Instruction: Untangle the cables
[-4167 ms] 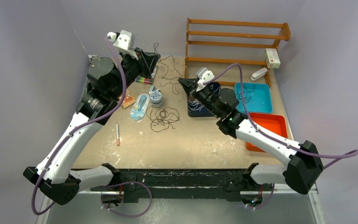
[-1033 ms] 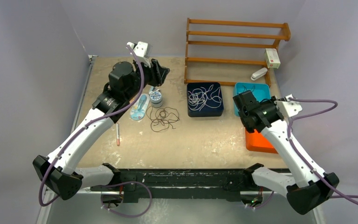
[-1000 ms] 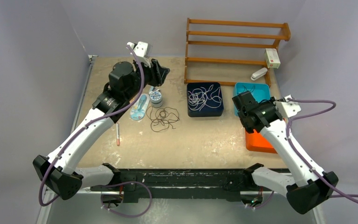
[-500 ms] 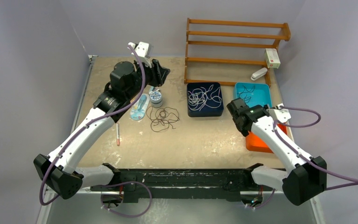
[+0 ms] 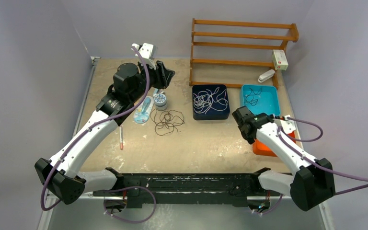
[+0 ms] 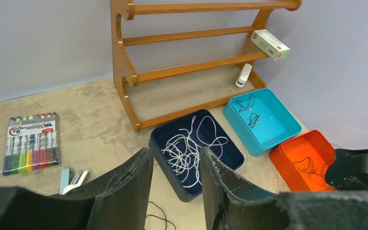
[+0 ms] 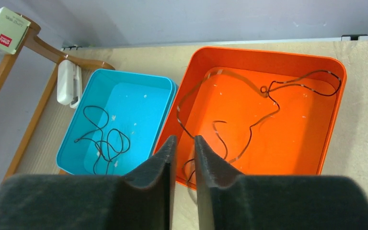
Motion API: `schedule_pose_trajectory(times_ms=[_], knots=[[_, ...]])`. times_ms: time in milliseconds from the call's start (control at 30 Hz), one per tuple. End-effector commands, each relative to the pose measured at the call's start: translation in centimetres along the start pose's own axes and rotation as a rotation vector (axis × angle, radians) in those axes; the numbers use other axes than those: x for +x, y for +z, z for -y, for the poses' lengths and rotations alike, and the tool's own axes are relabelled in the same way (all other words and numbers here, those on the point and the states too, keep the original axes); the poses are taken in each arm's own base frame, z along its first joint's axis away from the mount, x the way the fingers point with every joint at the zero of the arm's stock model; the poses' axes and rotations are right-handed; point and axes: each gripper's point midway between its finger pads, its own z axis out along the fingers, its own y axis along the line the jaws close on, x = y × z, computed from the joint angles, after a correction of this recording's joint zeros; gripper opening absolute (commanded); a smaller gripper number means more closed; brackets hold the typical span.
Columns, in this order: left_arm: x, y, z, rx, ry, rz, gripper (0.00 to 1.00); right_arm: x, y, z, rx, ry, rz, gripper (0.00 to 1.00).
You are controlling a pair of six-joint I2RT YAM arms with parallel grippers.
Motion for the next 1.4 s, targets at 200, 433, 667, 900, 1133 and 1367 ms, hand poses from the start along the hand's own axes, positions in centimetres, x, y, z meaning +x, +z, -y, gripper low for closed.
schedule_pose_trajectory(times_ms=[200, 433, 667, 900, 1133, 1367], knots=[[-1.0, 0.1, 0.7, 0.032, -0.009, 0.033, 0.40, -0.5, 0.0, -0.2, 0.001, 0.093, -0.002, 0.54], [-0.6, 0.1, 0.6, 0.027, -0.013, 0.024, 0.40, -3.3, -0.4, -2.8, -0.054, -0.022, 0.076, 0.72], [-0.5, 0.3, 0.6, 0.032, -0.017, 0.021, 0.40, -5.3, -4.6, -13.3, -0.454, -0.359, -0.041, 0.84], [-0.5, -0.3, 0.2, 0.005, -0.012, 0.025, 0.40, -9.3, -12.9, -21.4, -1.094, -0.326, -0.001, 0.93], [0.0, -0.4, 0.2, 0.009, -0.021, 0.018, 0.40, -5.6, -10.6, -24.3, -0.980, -0.503, -0.131, 0.95], [0.4, -0.4, 0.1, 0.008, -0.034, 0.015, 0.40, -2.2, -2.4, -18.9, -0.697, -0.370, -0.380, 0.98]])
